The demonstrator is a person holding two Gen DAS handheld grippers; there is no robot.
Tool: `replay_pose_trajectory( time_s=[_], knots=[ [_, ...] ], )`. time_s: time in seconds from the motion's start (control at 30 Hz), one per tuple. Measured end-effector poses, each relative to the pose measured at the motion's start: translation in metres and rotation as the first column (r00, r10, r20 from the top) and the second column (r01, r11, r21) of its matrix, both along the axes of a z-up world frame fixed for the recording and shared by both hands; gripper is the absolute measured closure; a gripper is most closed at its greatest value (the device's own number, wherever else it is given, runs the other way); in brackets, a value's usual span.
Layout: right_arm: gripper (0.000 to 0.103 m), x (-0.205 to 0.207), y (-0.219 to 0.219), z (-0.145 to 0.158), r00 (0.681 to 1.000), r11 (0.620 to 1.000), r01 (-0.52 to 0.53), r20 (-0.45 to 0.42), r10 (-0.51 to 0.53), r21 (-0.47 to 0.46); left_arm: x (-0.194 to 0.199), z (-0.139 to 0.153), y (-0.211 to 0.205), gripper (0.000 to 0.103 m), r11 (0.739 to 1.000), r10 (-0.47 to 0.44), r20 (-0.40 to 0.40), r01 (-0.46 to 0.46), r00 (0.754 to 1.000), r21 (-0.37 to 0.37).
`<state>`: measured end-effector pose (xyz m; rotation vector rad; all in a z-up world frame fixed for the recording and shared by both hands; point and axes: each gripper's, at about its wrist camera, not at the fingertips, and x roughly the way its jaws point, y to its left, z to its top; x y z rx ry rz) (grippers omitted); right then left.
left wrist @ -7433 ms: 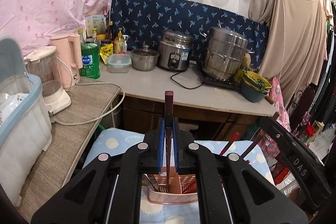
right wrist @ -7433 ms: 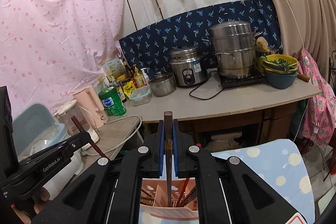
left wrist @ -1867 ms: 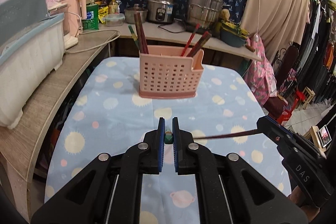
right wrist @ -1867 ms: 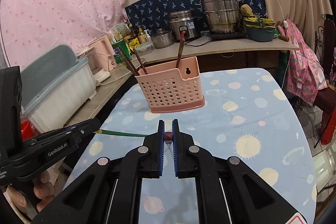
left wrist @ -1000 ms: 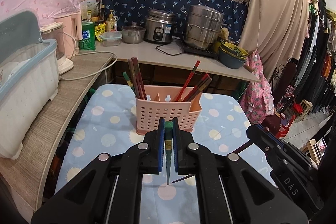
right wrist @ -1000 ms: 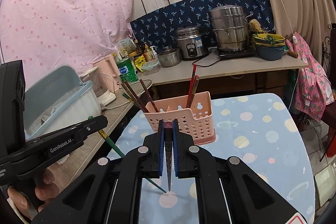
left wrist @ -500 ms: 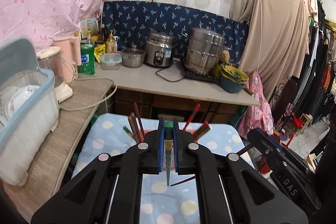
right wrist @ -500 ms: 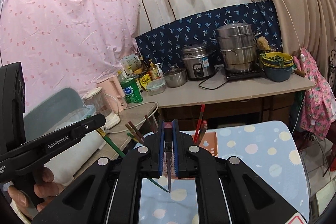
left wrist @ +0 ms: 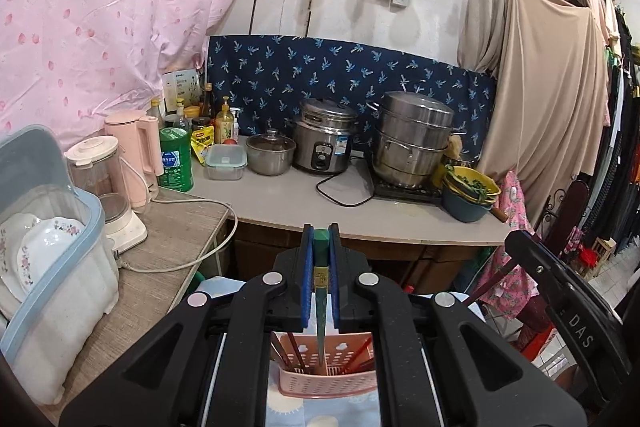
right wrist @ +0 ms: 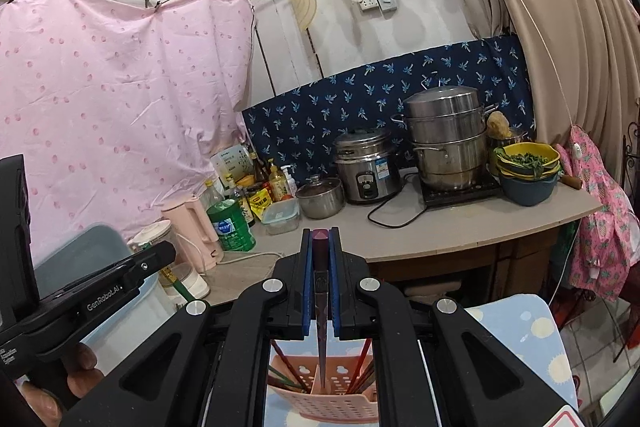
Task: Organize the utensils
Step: 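Lower both chopsticks into the pink basket and open both grippers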
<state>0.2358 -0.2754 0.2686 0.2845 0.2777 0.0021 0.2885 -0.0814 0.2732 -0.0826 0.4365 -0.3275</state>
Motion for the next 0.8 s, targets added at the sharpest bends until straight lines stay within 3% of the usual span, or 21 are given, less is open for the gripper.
replay_pose_trajectory(
  time_s=[0.43, 0.8],
  knots=[
    [0.096, 0.045, -0.002, -0.067, 0.991, 1.0, 0.001, -0.136, 0.001, 0.009, 0.04, -0.06, 0.0, 0.096, 1.0, 0.002, -0.117, -0.001, 0.993, 0.011],
    [0.091, 0.045, 0.0, -0.088, 0.982, 1.0, -0.006, -0.189, 0.006, 0.004, 0.036, -0.077, 0.006, 0.094, 1.0, -0.004, -0.148, 0.001, 0.989, -0.022]
  ],
)
